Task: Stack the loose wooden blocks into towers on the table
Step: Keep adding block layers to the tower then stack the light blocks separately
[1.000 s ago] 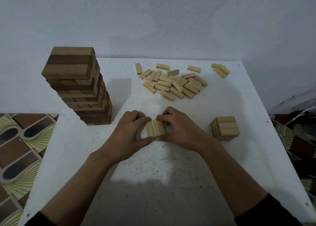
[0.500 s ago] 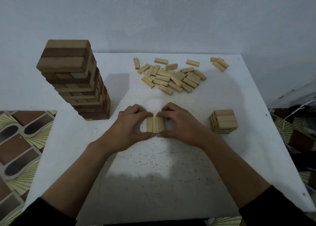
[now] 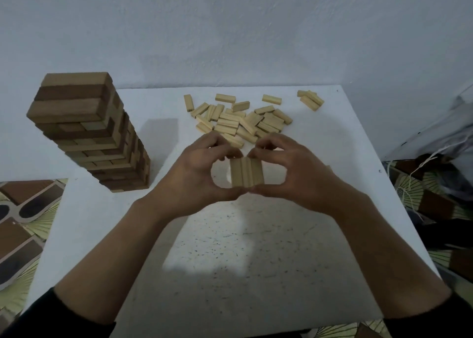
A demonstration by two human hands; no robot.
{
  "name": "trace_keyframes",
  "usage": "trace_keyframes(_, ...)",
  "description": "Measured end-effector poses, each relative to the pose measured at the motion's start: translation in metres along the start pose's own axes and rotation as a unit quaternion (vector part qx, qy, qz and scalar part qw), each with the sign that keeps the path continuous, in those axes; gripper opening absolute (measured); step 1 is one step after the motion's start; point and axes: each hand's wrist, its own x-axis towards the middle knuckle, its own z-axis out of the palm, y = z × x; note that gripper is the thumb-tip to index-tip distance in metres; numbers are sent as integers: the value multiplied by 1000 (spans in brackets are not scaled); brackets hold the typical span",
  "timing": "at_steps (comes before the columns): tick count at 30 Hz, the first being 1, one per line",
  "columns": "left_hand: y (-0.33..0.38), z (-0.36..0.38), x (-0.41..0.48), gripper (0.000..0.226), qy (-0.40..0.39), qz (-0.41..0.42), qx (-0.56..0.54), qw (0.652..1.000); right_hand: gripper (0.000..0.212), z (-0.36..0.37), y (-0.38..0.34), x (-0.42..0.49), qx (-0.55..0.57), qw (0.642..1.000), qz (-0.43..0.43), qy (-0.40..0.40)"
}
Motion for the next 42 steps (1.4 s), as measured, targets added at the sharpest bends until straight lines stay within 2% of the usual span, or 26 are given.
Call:
trace_keyframes(5, 34, 32, 36, 59, -11, -21, 23, 999, 58, -38, 35, -29, 72, 995, 72, -13)
trace_keyframes(14, 75, 95, 63, 60, -6, -47, -10, 999, 53, -76, 92, -71, 60, 988, 131, -51)
trace_keyframes(35, 65, 108, 64, 65, -32, -80, 7, 996, 58, -65, 104, -64, 54, 986, 143, -73)
trace_keyframes(42, 63, 108, 65, 76, -38, -78, -6, 996, 55, -65, 105, -64, 63, 986, 138, -64)
